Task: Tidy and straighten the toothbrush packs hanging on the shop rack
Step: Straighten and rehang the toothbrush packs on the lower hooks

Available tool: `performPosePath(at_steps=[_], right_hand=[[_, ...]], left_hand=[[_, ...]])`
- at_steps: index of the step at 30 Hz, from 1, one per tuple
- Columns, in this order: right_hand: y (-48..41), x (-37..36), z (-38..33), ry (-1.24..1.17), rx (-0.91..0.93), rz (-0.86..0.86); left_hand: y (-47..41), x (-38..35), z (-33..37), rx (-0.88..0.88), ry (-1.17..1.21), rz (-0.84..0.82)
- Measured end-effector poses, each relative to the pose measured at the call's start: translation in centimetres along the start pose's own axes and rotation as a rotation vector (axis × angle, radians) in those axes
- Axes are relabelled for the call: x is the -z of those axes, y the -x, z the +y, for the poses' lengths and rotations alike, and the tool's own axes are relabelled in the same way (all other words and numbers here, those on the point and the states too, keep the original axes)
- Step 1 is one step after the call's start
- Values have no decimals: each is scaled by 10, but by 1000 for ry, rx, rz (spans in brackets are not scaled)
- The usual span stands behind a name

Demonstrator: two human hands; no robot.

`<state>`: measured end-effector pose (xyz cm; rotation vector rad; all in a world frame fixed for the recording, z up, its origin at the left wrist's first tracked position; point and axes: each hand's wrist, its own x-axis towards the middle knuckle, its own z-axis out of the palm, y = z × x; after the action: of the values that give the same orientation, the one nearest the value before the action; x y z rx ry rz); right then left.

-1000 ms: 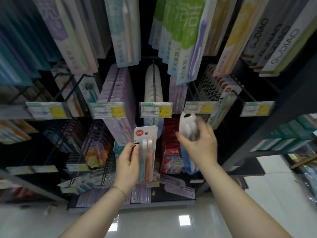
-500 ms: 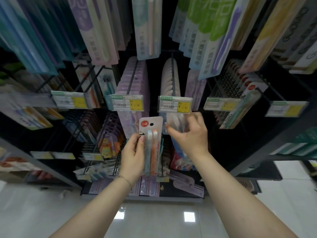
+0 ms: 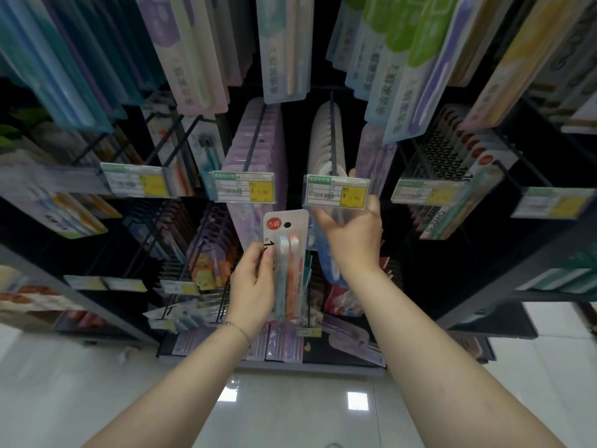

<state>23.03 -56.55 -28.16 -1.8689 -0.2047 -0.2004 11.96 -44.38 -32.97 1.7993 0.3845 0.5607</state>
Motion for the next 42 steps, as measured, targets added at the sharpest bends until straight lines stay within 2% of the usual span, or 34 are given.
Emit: performPosePath(at_steps=[6,11,16,25,28,33,42], right_hand=[[3,15,6,180,96,-97],[24,47,2,179,168,-114],[38,79,10,157,67,-345],[25,149,30,14,-78,-401],[13,171,39,-30,-133,-357],[-13,201,50,31,-102,-282],[-33,218,78,60,-128,-158]], left_hand=[[3,-1,6,-13,-18,-19],[8,-11,13,-41,-44,-73],[13,-38,33,-89,-30,-162],[23,-116,62,-54,39,-242],[25,-146,74,-45,47,-275],[15,-192,87,4,46,-297],[-3,-247,98,70,-34,-389]])
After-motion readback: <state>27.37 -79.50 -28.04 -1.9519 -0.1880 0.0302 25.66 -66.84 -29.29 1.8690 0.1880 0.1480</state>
